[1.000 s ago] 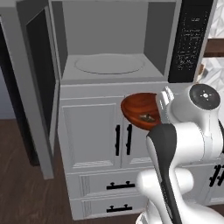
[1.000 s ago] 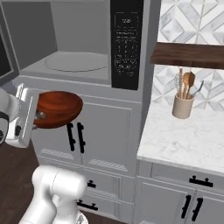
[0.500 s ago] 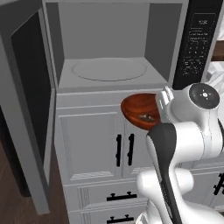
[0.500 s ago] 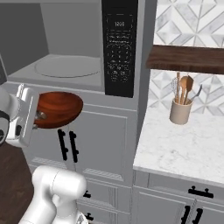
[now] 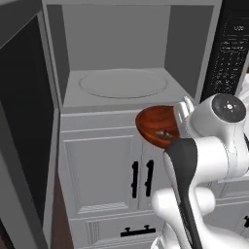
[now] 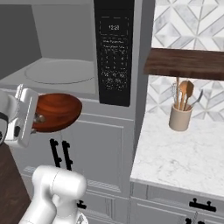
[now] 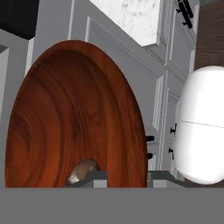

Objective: Pick the mushroom from the sink and place it in the bowl. Then pick the bowl and place it in the microwave. Then close the microwave door and press the start button.

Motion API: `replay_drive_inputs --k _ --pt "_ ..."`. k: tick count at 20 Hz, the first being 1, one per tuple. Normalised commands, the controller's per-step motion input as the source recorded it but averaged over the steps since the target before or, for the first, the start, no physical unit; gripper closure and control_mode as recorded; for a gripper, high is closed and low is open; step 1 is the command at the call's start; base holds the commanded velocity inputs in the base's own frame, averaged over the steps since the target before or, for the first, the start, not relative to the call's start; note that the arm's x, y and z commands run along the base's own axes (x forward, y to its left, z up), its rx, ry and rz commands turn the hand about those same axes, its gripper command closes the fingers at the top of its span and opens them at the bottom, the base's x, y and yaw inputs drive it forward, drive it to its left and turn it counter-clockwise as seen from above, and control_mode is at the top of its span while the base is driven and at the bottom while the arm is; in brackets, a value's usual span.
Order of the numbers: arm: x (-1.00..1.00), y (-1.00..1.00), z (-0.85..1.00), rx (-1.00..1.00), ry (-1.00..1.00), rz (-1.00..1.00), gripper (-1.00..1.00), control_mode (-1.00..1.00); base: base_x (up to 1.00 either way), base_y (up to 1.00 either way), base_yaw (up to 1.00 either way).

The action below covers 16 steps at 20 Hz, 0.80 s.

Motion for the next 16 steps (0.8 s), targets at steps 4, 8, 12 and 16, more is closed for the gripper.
replay_drive_inputs --k 4,8,12,16 --pt "0.0 0.0 0.0 0.0 0.0 0.0 1.0 1.0 0.23 0.33 0.0" --pt "0.0 0.0 0.0 0.0 0.0 0.0 1.0 1.0 0.08 0.42 0.0" --pt "0.0 0.0 0.0 0.0 0.0 0.0 1.0 1.0 0.0 0.15 0.0" --pt "0.0 0.0 0.0 0.0 0.0 0.0 1.0 1.0 0.06 0.0 0.0"
